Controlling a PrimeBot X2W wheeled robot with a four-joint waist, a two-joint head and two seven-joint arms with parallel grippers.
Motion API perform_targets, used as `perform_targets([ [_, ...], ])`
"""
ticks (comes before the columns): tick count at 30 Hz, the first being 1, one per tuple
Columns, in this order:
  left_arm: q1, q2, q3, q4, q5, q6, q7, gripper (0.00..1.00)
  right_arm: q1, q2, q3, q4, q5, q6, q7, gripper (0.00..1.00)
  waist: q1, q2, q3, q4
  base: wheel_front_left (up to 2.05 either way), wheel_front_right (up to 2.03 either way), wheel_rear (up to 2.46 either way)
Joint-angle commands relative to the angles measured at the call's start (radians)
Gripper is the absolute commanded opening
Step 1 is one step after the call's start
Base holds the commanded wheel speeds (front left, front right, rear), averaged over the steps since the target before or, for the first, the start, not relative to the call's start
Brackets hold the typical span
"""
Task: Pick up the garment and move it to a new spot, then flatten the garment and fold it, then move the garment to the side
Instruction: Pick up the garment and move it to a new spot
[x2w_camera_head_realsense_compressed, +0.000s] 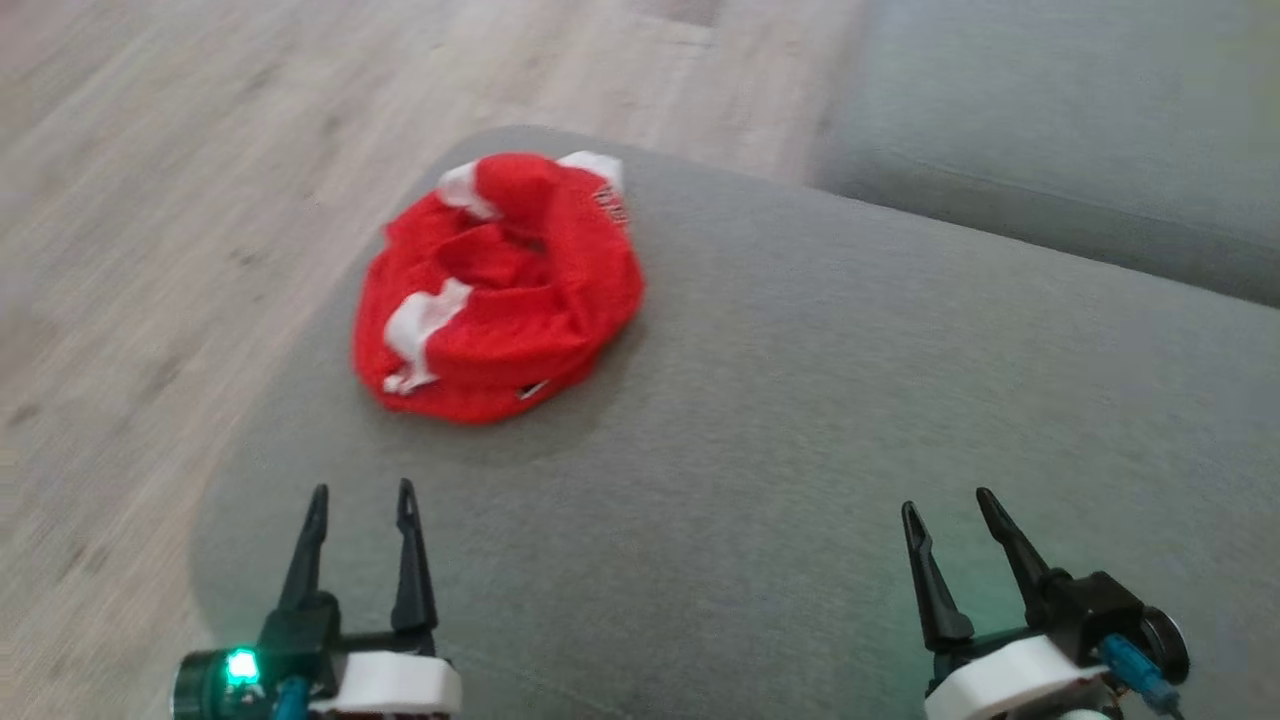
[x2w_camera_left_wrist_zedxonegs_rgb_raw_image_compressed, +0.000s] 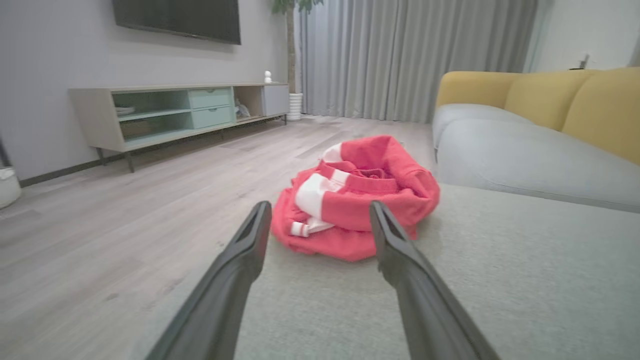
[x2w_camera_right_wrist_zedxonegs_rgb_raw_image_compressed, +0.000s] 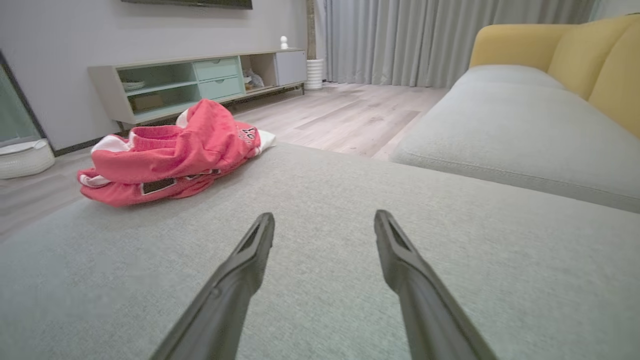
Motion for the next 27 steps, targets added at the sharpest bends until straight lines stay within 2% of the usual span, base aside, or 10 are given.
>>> perform_targets([
  [1,-0.046,-0.003,0.047,-0.042,0.01,0.004,-0.01,1.0,-0.05,-0.009,0.018,-0.034,-0.01,0.008,-0.013,1.0,0.0,0.0,0.026,0.085,0.0,0.0,0.0],
  [7,-0.069,0.0,0.111,-0.08,0.046,0.008,-0.01,1.0,-0.065,-0.009,0.014,-0.034,-0.052,0.008,-0.013,1.0,0.0,0.0,0.069,0.124,0.0,0.0,0.0],
  [11,-0.143,0.029,0.152,-0.109,0.077,0.003,-0.01,1.0,-0.072,-0.009,0.0,-0.042,-0.097,0.008,-0.013,1.0,0.0,0.0,0.12,0.134,0.0,0.0,0.0],
  [16,-0.35,0.066,0.173,-0.121,0.078,-0.056,-0.01,1.0,-0.122,-0.028,-0.022,-0.066,-0.178,0.008,-0.013,1.0,0.0,0.0,0.251,0.12,0.0,0.0,0.0],
  [20,-0.557,0.074,0.148,0.078,0.056,-0.141,-0.01,1.0,-0.164,-0.089,-0.03,-0.082,-0.204,0.008,-0.013,1.0,0.0,0.0,0.35,0.109,0.0,0.0,0.0],
  [27,-0.881,0.067,0.123,0.542,-0.001,-0.24,0.035,1.0,-0.217,-0.161,-0.014,-0.104,-0.214,0.008,-0.013,1.0,0.0,0.0,0.453,0.065,0.0,0.0,0.0],
])
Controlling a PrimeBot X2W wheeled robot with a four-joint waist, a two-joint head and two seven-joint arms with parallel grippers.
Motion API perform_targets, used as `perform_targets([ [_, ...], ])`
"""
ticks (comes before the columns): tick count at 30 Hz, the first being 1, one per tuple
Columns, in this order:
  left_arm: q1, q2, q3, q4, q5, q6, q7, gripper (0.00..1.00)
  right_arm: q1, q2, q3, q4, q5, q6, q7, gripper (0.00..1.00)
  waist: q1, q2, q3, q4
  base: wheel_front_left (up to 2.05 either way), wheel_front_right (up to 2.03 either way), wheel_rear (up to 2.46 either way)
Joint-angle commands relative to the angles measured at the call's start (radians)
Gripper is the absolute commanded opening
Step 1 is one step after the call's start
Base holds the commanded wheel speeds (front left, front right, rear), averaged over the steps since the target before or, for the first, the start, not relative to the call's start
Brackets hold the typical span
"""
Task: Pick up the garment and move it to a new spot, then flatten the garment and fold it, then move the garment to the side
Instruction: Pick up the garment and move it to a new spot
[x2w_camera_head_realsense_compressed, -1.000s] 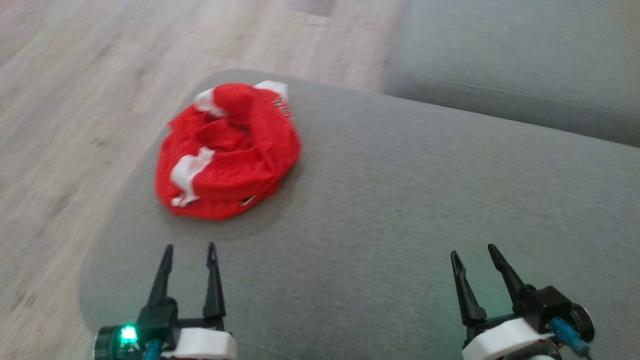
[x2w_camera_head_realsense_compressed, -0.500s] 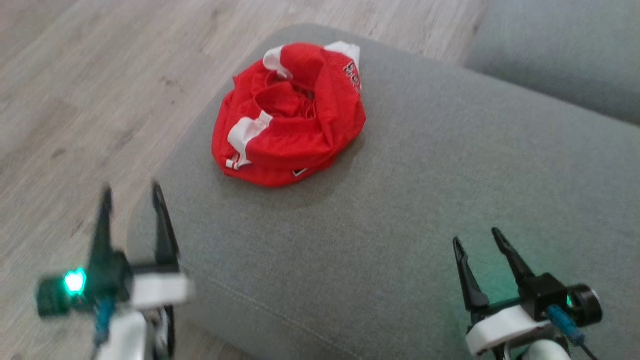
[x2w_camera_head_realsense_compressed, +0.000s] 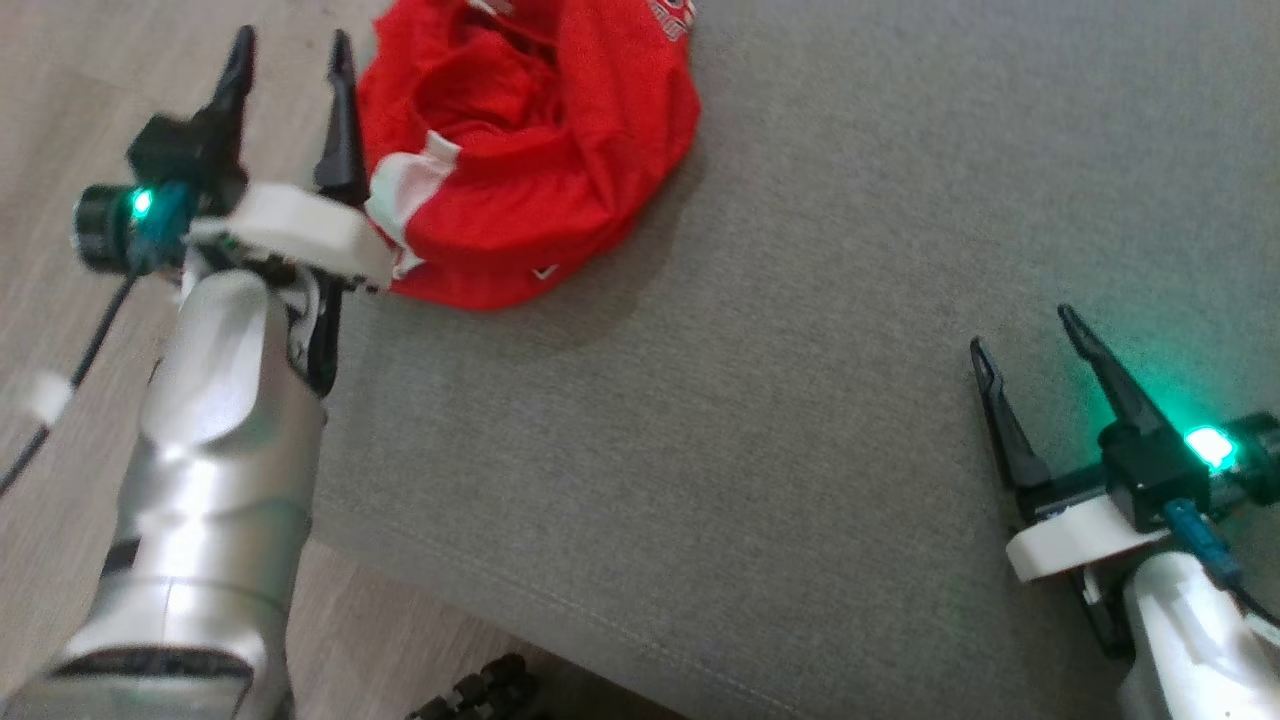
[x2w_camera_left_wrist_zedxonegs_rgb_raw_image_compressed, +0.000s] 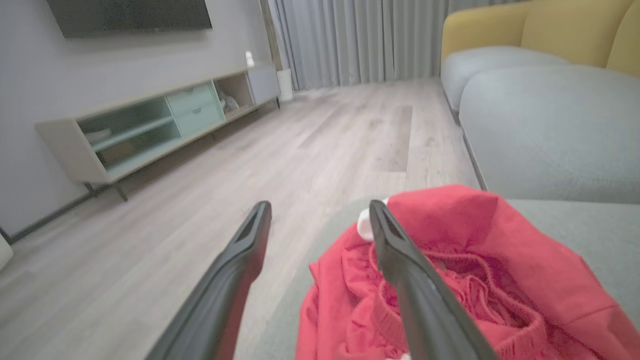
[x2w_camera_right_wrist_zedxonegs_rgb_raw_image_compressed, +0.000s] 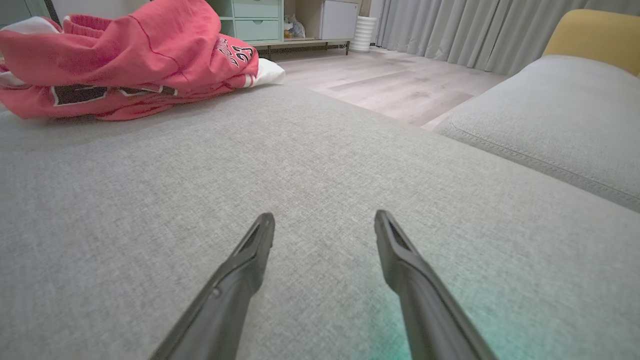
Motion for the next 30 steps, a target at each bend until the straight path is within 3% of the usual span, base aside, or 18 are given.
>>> perform_targets([
  [1,-0.058,0.03,0.01,0.048,-0.023,-0.02,0.019,1.0,-0.02,-0.015,0.021,-0.036,-0.011,0.007,-0.011,1.0,-0.0005,0.0001,0.057,-0.038,0.0,0.0,0.0],
  [8,-0.162,0.017,-0.049,0.279,-0.079,-0.051,0.076,1.0,-0.028,-0.031,0.007,-0.054,-0.017,0.007,-0.011,1.0,-0.0005,0.0001,0.111,-0.06,0.0,0.0,0.0],
  [13,-0.186,0.022,-0.087,0.355,-0.089,-0.053,0.082,0.98,-0.041,-0.025,0.009,-0.057,-0.023,0.007,-0.011,1.0,-0.0005,0.0001,0.125,-0.063,0.0,0.0,0.0],
  [14,-0.193,0.029,-0.095,0.362,-0.087,-0.053,0.064,0.4,-0.045,-0.024,0.011,-0.056,-0.023,0.007,-0.011,1.0,-0.0005,0.0001,0.127,-0.064,0.0,0.0,0.0],
  [16,-0.209,0.04,-0.112,0.365,-0.083,-0.053,0.022,0.0,-0.055,-0.019,0.017,-0.054,-0.022,0.007,-0.011,1.0,-0.0005,0.0001,0.122,-0.067,0.0,0.0,0.0],
  [21,-0.268,0.098,-0.137,0.3,-0.043,-0.039,-0.033,0.0,-0.067,0.019,0.027,-0.04,-0.007,0.007,-0.011,1.0,-0.0005,0.0001,0.053,-0.09,0.0,0.0,0.0],
  [24,-0.302,0.138,-0.151,0.19,-0.007,-0.017,-0.036,0.0,-0.069,0.056,0.034,-0.033,0.003,0.007,-0.011,1.0,-0.0005,0.0001,-0.015,-0.129,0.0,0.0,0.0],
  [30,-0.365,0.196,-0.209,0.007,0.061,-0.028,-0.037,0.0,-0.046,0.12,0.039,-0.034,0.03,0.007,-0.011,1.0,-0.0005,0.0001,-0.188,-0.266,0.0,0.0,0.0],
])
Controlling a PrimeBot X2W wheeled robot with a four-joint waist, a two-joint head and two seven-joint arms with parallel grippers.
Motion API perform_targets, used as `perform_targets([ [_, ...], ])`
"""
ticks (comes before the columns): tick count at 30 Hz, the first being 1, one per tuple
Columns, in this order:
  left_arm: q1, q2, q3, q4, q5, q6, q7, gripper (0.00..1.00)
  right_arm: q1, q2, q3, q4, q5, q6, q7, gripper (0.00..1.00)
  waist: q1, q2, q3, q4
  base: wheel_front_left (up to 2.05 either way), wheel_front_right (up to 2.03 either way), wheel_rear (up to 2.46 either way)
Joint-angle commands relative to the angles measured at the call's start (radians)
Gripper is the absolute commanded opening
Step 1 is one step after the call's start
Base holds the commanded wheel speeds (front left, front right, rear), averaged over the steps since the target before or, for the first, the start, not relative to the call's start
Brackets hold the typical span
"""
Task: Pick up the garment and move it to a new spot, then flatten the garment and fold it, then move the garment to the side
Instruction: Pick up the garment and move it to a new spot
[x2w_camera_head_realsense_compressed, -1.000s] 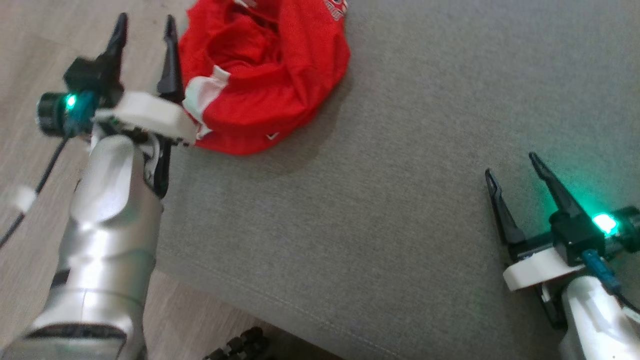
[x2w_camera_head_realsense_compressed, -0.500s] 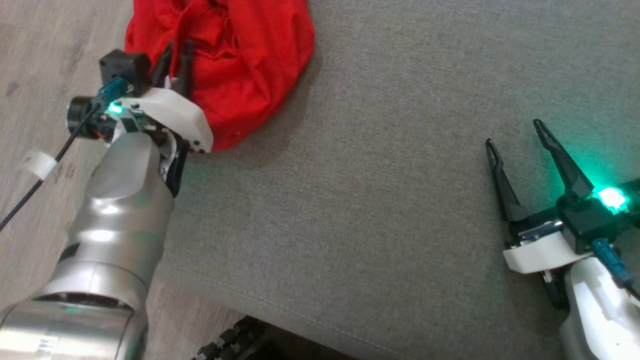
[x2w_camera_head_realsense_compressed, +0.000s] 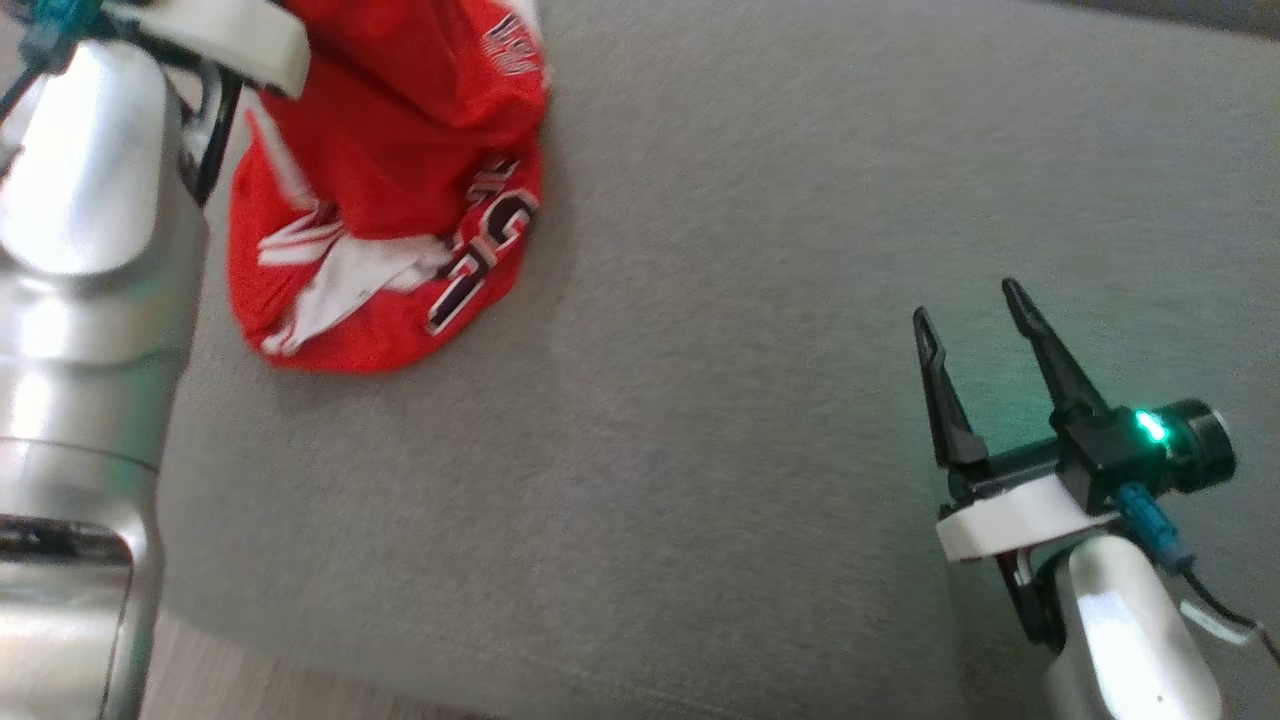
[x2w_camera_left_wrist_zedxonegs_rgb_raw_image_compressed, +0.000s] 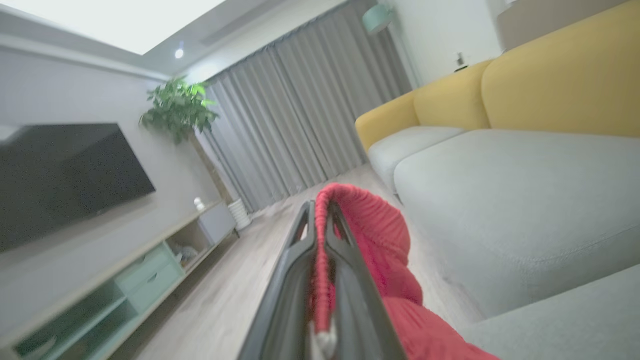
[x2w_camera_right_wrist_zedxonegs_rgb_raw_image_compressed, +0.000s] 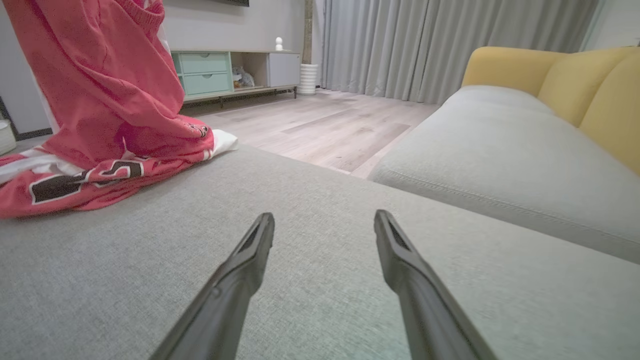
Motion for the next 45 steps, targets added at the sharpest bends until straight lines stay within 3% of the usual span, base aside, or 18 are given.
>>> perform_targets([
  [1,-0.072,0.061,-0.006,-0.055,0.019,-0.008,-0.005,0.0,0.02,0.016,0.022,-0.034,0.013,0.007,0.001,1.0,0.0,0.0,-0.144,-0.143,0.0,0.0,0.0],
  [7,-0.174,0.049,-0.098,-0.102,0.024,-0.025,0.012,0.0,0.079,0.03,-0.005,-0.066,0.04,0.007,0.001,1.0,0.0,0.0,-0.265,-0.336,0.0,0.0,0.0],
  [8,-0.204,0.031,-0.122,-0.113,0.008,-0.027,0.019,0.0,0.096,0.03,-0.008,-0.08,0.057,0.007,0.001,1.0,0.0,0.0,-0.284,-0.396,0.0,0.0,0.0],
  [15,-0.264,-0.03,-0.197,-0.136,-0.047,-0.028,0.023,0.0,0.123,0.031,-0.012,-0.125,0.085,0.007,0.001,1.0,0.0,0.0,-0.284,-0.559,0.0,0.0,0.0],
  [23,-0.156,-0.033,-0.303,-0.101,-0.108,-0.029,0.017,0.0,0.104,0.031,-0.019,-0.168,0.121,0.007,0.001,1.0,0.0,0.0,-0.197,-0.62,0.0,0.0,0.0],
  [28,0.086,-0.009,-0.385,-0.09,-0.174,-0.029,0.001,0.0,0.09,0.031,-0.027,-0.179,0.132,0.007,0.001,1.0,0.0,0.0,-0.132,-0.606,0.0,0.0,0.0],
  [29,0.142,-0.006,-0.388,-0.084,-0.184,-0.028,-0.001,0.17,0.089,0.031,-0.029,-0.178,0.133,0.007,0.001,1.0,0.0,0.0,-0.124,-0.599,0.0,0.0,0.0],
  [30,0.202,-0.006,-0.385,-0.075,-0.196,-0.021,-0.003,0.78,0.088,0.031,-0.029,-0.175,0.134,0.007,0.001,1.0,0.0,0.0,-0.12,-0.593,0.0,0.0,0.0],
  [31,0.26,-0.008,-0.373,-0.073,-0.21,-0.003,-0.004,1.0,0.088,0.031,-0.026,-0.17,0.136,0.007,0.001,1.0,0.0,0.0,-0.119,-0.588,0.0,0.0,0.0],
  [37,0.612,-0.064,-0.202,-0.289,-0.259,0.153,-0.005,1.0,0.118,0.031,-0.028,-0.137,0.151,0.007,0.001,1.0,0.0,0.0,-0.161,-0.506,0.0,0.0,0.0],
  [40,0.785,-0.111,-0.098,-0.444,-0.236,0.207,-0.005,1.0,0.157,0.031,-0.03,-0.113,0.174,0.007,0.001,1.0,0.0,0.0,-0.215,-0.443,0.0,0.0,0.0],
  [45,1.037,-0.16,0.015,-0.657,-0.164,0.26,-0.005,1.0,0.227,0.031,-0.033,-0.086,0.207,0.007,0.001,1.0,0.0,0.0,-0.301,-0.361,0.0,0.0,0.0],
])
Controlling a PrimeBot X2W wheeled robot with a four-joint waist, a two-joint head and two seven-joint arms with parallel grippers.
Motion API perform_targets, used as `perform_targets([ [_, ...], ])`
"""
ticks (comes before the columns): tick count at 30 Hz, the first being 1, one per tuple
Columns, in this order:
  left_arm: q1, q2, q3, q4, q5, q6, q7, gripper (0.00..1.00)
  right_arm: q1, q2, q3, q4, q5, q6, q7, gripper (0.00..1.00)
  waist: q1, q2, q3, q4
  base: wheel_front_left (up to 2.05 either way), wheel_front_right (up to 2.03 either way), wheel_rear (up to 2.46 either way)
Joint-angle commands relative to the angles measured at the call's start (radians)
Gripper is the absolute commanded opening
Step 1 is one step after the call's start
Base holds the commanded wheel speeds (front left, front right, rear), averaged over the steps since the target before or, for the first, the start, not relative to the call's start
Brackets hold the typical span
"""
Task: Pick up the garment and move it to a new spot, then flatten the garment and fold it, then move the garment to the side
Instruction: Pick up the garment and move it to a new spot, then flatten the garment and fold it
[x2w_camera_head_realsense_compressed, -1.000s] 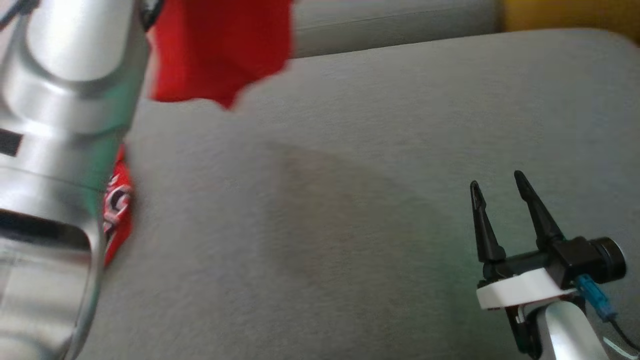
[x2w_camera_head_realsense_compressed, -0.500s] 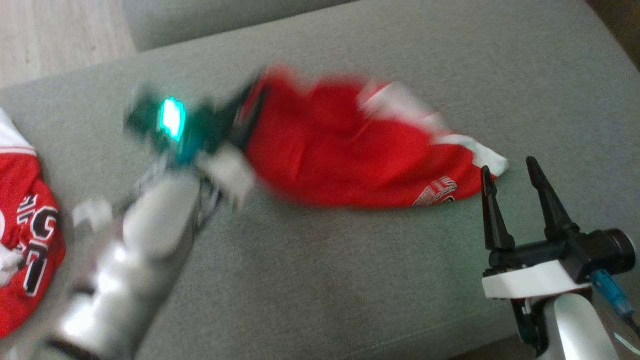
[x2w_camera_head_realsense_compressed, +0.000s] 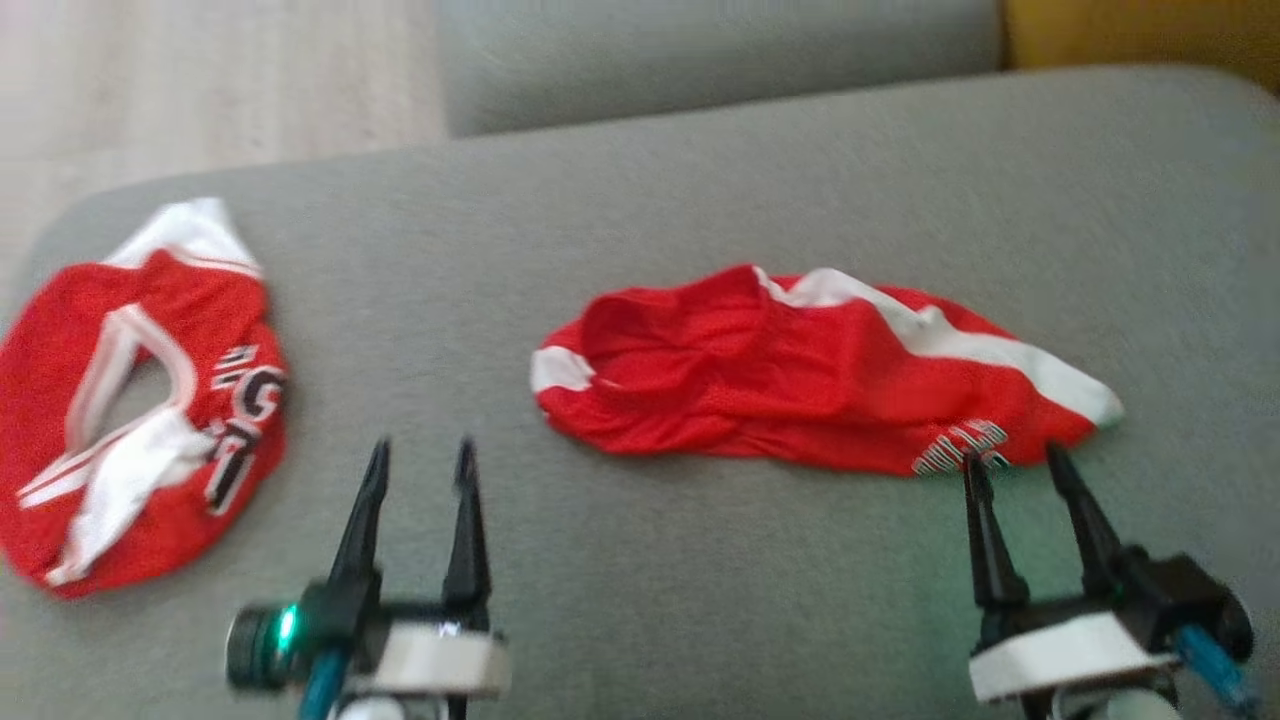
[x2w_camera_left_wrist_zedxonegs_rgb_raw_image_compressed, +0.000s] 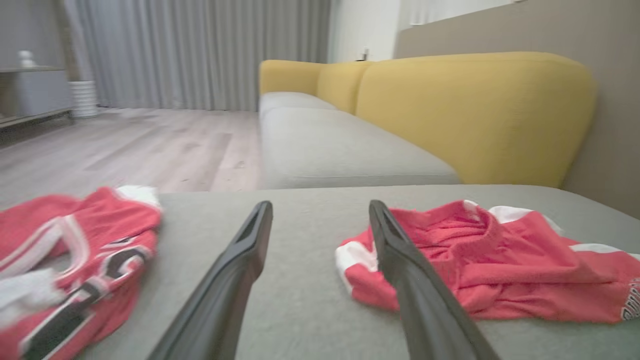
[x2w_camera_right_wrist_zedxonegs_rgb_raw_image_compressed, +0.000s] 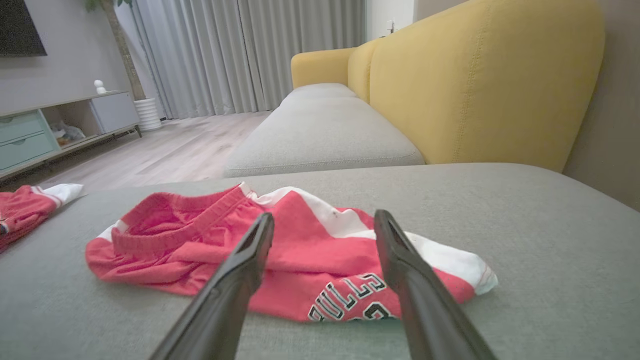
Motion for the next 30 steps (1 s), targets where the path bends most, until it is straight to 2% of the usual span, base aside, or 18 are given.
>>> perform_targets([
  [1,0.028,-0.01,0.059,-0.086,0.021,0.014,-0.008,1.0,-0.005,-0.004,0.019,-0.03,0.009,0.007,0.0,1.0,0.0004,-0.0001,-0.084,0.087,0.0,0.0,0.0],
  [5,0.14,-0.019,0.084,-0.186,0.07,0.022,-0.008,1.0,0.035,-0.004,0.022,-0.037,0.026,0.007,0.0,1.0,0.0004,-0.0001,-0.129,0.125,0.0,0.0,0.0],
  [9,0.196,-0.021,0.097,-0.218,0.099,0.021,-0.008,1.0,0.072,-0.004,0.025,-0.048,0.047,0.007,0.0,1.0,0.0004,-0.0001,-0.165,0.147,0.0,0.0,0.0],
  [17,0.219,-0.021,0.1,-0.213,0.124,-0.004,-0.008,1.0,0.103,-0.004,0.056,-0.042,0.043,0.007,0.0,1.0,0.0004,-0.0001,-0.186,0.15,0.0,0.0,0.0],
  [30,0.229,-0.021,0.09,-0.181,0.142,-0.005,-0.008,1.0,0.111,-0.004,0.054,-0.035,0.049,0.007,0.0,1.0,0.0004,-0.0001,-0.195,0.138,0.0,0.0,0.0],
])
